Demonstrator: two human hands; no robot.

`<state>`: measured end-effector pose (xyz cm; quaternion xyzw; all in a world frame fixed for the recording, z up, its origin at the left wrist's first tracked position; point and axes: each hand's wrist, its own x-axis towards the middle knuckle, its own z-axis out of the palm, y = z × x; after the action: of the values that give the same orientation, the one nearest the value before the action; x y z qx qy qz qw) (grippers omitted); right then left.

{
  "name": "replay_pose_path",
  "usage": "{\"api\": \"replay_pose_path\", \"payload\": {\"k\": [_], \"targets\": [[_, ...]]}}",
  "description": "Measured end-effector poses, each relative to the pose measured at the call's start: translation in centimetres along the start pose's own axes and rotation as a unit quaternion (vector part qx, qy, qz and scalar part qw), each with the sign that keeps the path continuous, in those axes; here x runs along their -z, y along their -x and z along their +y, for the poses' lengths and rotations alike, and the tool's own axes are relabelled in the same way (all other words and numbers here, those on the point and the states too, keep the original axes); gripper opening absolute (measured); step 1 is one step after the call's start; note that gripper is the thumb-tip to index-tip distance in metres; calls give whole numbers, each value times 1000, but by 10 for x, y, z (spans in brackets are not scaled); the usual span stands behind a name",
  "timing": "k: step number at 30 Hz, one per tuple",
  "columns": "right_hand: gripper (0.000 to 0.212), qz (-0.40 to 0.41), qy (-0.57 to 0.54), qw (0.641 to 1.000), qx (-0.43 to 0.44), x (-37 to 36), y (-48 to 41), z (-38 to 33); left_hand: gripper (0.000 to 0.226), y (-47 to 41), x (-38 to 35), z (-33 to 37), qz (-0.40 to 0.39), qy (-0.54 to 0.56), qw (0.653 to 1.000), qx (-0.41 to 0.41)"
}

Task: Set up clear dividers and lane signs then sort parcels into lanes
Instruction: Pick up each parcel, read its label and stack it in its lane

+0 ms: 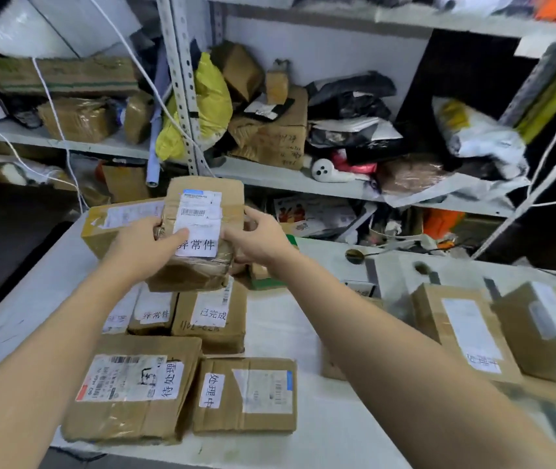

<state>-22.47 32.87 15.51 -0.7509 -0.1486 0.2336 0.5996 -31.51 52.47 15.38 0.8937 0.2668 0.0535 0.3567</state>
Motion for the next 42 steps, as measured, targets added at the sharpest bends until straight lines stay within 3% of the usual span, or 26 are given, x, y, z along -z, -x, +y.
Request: {"api": "replay_pose_path", "payload": {"k": [9,25,35,39,42], "targets": [[35,78,-11,996,33,172,93,10,35,70,-97,153,2,3,997,-82],[33,227,8,973,29,461,242,40,55,192,-273,409,-25,-26,982,-184],[28,338,25,940,-27,564,285,68,64,201,-369,486,-126,7,959,-255],[29,350,28,935,-45,599,306,91,71,220,-408,506,-166,37,952,-256],[31,354,20,934,-53,628,322,115,63,237,-440,517,-179,64,952,-242]]}}
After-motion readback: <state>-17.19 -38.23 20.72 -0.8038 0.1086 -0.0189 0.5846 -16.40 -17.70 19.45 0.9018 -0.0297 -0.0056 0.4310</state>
